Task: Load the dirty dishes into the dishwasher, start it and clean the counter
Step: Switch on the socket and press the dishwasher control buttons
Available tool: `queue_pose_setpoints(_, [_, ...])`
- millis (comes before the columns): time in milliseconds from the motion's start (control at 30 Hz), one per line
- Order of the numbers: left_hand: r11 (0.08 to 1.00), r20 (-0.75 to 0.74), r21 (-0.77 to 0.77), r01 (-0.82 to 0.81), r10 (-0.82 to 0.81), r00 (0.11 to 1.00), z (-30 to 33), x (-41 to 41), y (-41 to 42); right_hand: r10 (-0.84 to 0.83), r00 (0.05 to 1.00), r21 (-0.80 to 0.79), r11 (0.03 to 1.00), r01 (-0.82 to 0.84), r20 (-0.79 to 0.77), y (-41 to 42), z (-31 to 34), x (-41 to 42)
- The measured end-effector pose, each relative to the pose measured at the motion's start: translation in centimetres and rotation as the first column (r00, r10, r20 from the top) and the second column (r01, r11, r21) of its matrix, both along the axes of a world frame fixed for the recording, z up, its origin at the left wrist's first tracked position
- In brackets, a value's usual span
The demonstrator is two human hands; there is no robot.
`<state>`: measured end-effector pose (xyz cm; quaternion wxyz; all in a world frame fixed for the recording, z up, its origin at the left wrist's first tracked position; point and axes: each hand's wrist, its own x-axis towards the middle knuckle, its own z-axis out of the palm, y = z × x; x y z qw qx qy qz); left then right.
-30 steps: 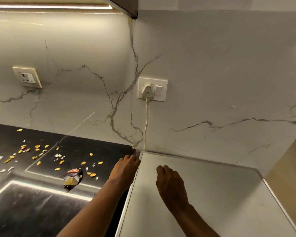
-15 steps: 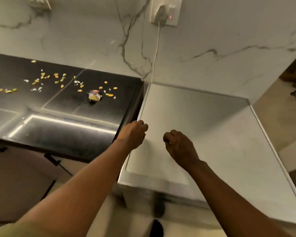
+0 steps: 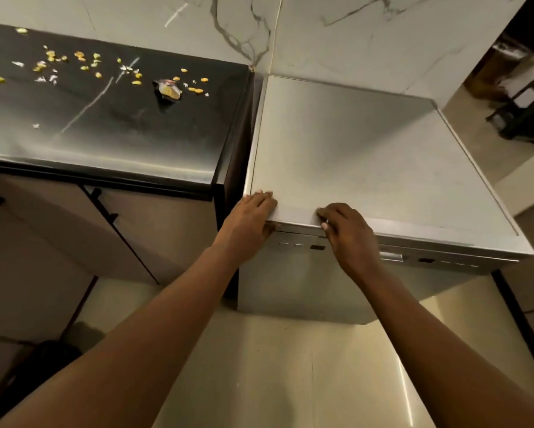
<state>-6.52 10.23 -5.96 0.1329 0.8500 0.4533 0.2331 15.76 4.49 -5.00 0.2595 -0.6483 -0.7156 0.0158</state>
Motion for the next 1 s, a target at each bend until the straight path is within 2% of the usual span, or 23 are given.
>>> queue_pose_setpoints(100, [0.991,-0.116,0.121,0.05,-0.036,0.993,-1.7,-0.9,-0.9,-0.018,1.0,0.134,0.991,0.022,-0.024,-0.4,-1.4,-0.1])
queue_pose_setpoints(167, [0.968,-0.177,0.244,0.048,-0.004,0.984,-3.5,-0.7,-1.4,-0.003,0.999,0.268,0.963,0.016,-0.048,-0.6,-3.1,0.0])
queue_pose_setpoints(300, [0.903,-0.16,0.43,0.005,0.071,0.985,-4.8,-0.2,-0.9,0.034,0.999,0.479,0.878,-0.018,-0.026,0.0,-5.7,0.3])
queue_pose_setpoints(400, [0.852,-0.189,0.522,0.035,0.076,0.979,-5.7,-0.5,-0.6,0.053,0.998,0.608,0.792,-0.063,0.034,0.7,-7.6,0.6])
queue_pose_setpoints(600, [0.808,-0.284,0.587,0.047,0.151,0.947,-6.3,-0.7,-0.3,0.08,0.988,0.66,0.737,-0.146,0.129,1.8,-7.8,1.9])
queue_pose_setpoints(667, [0.791,-0.275,0.612,0.016,0.194,0.942,-7.3,-0.4,-0.8,0.091,0.983,0.664,0.728,-0.173,0.156,1.6,-8.5,2.1])
queue_pose_setpoints(733, [0.786,-0.234,0.618,-0.021,0.209,0.949,-6.8,-0.2,-0.8,0.16,0.977,0.624,0.751,-0.215,0.145,1.4,-7.3,2.6])
queue_pose_setpoints(867, [0.848,-0.261,0.53,0.005,0.158,0.952,-6.0,-0.6,-1.7,0.289,0.955,0.516,0.809,-0.282,0.069,0.7,-5.9,4.2])
queue_pose_setpoints(1000, [0.831,-0.241,0.556,-0.017,0.181,0.954,-6.0,-0.2,-1.5,0.276,0.961,0.616,0.752,-0.236,0.031,1.3,-6.9,3.7])
